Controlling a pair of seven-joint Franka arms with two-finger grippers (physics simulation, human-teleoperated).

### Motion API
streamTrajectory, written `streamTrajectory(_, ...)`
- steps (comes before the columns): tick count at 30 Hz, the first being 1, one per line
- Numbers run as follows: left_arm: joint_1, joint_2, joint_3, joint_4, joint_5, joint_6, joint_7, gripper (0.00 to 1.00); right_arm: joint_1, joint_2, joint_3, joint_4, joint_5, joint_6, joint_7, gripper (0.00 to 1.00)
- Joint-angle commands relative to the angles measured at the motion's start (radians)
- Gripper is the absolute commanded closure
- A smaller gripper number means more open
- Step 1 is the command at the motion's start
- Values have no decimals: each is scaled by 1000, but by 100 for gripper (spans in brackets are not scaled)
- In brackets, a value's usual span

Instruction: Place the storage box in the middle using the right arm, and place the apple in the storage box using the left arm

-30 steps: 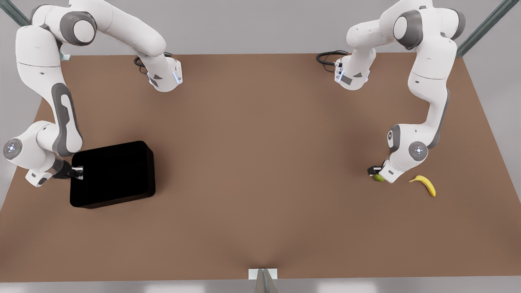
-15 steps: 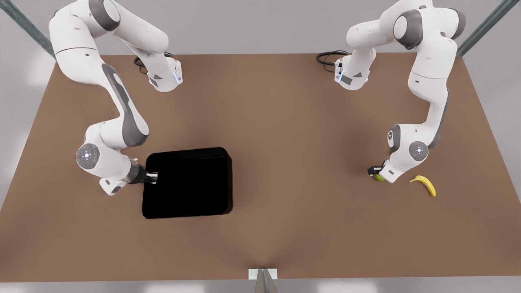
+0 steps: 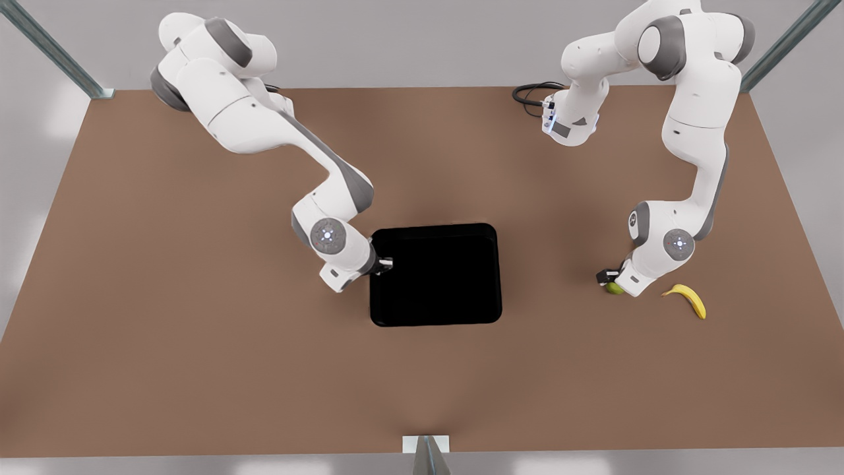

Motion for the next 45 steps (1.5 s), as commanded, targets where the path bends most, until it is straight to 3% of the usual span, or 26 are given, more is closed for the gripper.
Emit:
streamTrajectory(1, 0, 0, 0, 0, 0, 0, 0, 23, 7, 1, -5, 0, -2, 2, 1, 79)
streamTrajectory(2, 0, 0, 0, 0, 0, 0, 0, 30, 8, 12, -5, 0, -4, 6, 1, 79)
streamTrajectory(4, 0, 0, 0, 0, 0, 0, 0, 30, 42, 13, -31, 0, -5, 18, 7, 79)
streamTrajectory(5, -2, 0, 0, 0, 0, 0, 0, 29, 53, 18, -39, 2, -5, 28, 10, 59)
streamTrajectory(6, 0, 0, 0, 0, 0, 0, 0, 29, 51, 19, -39, 2, -17, 34, 9, 0)
streamTrajectory(12, 0, 0, -6, 0, 0, 0, 0, 29, 16, -30, -36, 14, -8, 9, 21, 0)
streamTrajectory(13, 0, 0, -6, 0, 0, 0, 0, 30, -24, -57, -27, 40, -7, -63, 21, 0)
streamTrajectory(17, 0, 0, -6, 0, 0, 0, -2, 39, -367, -326, 54, 94, -4, -452, -89, 0)
streamTrajectory(21, 0, -2, -6, 0, 0, -2, 0, 40, -581, -438, 53, 91, -16, -532, -211, 0)
streamTrajectory(22, 0, -8, -6, 0, 0, -8, 0, 39, -581, -441, 45, 89, -17, -532, -211, 0)
streamTrajectory(23, 0, -14, -8, 0, 0, -11, -3, 39, -509, -451, -37, 92, -17, -534, -214, 0)
streamTrajectory(25, 0, -37, -15, 0, -1, -24, -14, 39, -271, -481, -379, 94, -2, -572, -422, 0)
streamTrajectory(26, -2, -54, -21, 0, -1, -41, -15, 39, -263, -516, -438, 104, 50, -613, -554, 0)
streamTrajectory(28, -12, -77, -26, 0, -1, -43, -20, 39, -216, -600, -470, 109, 59, -730, -704, 0)
streamTrajectory(30, -34, -101, -31, 0, -10, -60, -44, 39, -136, -651, -533, 106, 67, -762, -705, 0)
streamTrajectory(34, -72, -126, -67, 2, -13, -97, -140, 39, -239, -620, -467, 104, 108, -739, -706, 0)
streamTrajectory(45, -195, -247, -179, 0, -19, -233, -492, 39, -249, -571, -466, 126, 105, -664, -695, 0)
